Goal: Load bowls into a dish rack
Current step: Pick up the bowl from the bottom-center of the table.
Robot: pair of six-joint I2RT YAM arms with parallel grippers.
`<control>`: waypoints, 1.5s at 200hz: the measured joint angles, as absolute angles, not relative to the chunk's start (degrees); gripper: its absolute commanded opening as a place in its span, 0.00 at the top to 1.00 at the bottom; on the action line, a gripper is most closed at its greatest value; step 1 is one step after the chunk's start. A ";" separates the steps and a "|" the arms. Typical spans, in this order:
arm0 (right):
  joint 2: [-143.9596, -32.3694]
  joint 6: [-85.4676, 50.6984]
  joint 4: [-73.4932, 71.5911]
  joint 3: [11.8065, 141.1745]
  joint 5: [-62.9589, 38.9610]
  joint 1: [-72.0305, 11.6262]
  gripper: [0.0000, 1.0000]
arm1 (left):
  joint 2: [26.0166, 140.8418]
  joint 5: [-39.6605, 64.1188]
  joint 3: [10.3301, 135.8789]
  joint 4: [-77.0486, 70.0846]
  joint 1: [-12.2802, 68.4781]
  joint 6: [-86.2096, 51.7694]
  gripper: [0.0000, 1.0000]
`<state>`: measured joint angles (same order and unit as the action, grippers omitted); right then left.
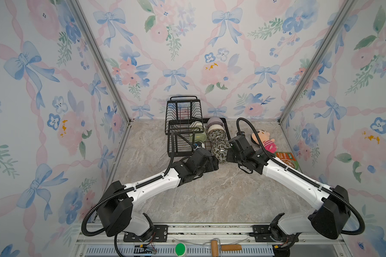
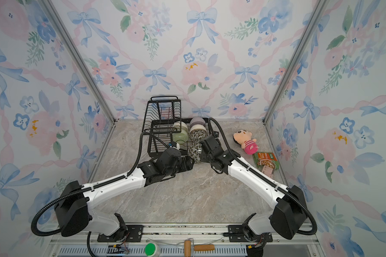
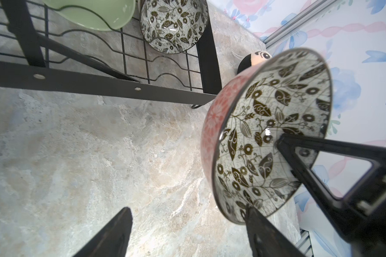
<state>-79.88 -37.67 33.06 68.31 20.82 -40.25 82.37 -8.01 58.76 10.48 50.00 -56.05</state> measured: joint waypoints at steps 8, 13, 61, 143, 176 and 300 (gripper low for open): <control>-79.46 -37.80 32.84 68.29 21.06 -40.82 1.00 | 82.37 -8.01 58.76 10.39 49.84 -56.31 0.33; -79.33 -37.93 32.73 68.25 21.21 -41.15 1.00 | 82.35 -7.99 58.85 10.35 49.82 -56.18 0.36; -79.22 -39.05 32.18 68.01 21.45 -43.38 1.00 | 82.35 -8.05 59.16 10.37 48.93 -57.36 0.54; -80.23 -41.41 31.55 67.96 21.45 -47.05 0.98 | 82.35 -9.69 59.13 10.85 47.77 -59.51 0.93; -80.99 -42.09 30.68 67.96 21.39 -47.31 0.91 | 82.28 -10.85 58.98 10.92 47.48 -59.66 1.00; -82.89 -45.54 28.16 69.97 15.49 -46.24 0.04 | 71.22 -19.75 46.63 14.59 43.24 -66.15 1.00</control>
